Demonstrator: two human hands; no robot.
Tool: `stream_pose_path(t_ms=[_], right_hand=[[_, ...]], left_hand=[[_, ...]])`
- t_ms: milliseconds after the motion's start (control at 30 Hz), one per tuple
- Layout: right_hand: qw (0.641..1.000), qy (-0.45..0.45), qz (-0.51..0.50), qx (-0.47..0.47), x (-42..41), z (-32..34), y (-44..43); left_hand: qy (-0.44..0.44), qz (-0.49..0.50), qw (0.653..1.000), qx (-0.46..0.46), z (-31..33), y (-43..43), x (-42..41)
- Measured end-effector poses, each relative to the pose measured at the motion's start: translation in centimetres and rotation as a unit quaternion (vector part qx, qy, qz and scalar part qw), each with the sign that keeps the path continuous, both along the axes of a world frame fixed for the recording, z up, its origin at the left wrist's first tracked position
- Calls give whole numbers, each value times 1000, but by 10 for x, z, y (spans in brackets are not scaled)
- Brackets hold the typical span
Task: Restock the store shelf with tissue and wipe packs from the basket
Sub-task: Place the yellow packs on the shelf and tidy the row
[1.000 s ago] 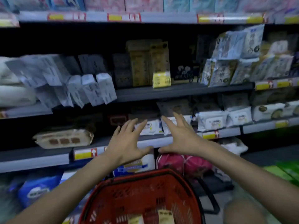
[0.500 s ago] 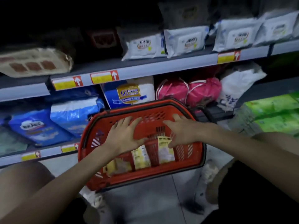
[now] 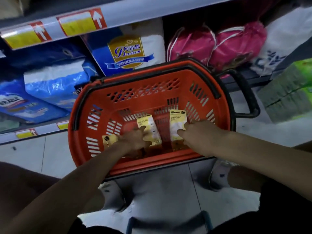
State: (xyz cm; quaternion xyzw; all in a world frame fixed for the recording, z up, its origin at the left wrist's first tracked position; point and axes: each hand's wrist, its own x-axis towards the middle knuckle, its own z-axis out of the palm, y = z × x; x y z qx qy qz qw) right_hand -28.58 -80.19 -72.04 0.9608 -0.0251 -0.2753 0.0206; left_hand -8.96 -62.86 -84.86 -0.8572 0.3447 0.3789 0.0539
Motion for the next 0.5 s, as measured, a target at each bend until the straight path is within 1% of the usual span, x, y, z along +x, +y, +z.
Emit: stream_pose_path(t_ms=[100,200,367,500], right_hand=[[1000,14,20,-16,-1,3,2],[999,27,26,-11,5,7,4],[998,40,39,-30,17,4,3],[997,39,55,-27,19,6,2]], left_hand=[[27,69,997,-7,-38,-9,10],[52,142,988,-6,-68,-16,20],[73,314,946,-19,-88,-35,21],[97,353,931,-10,-95,-51,18]])
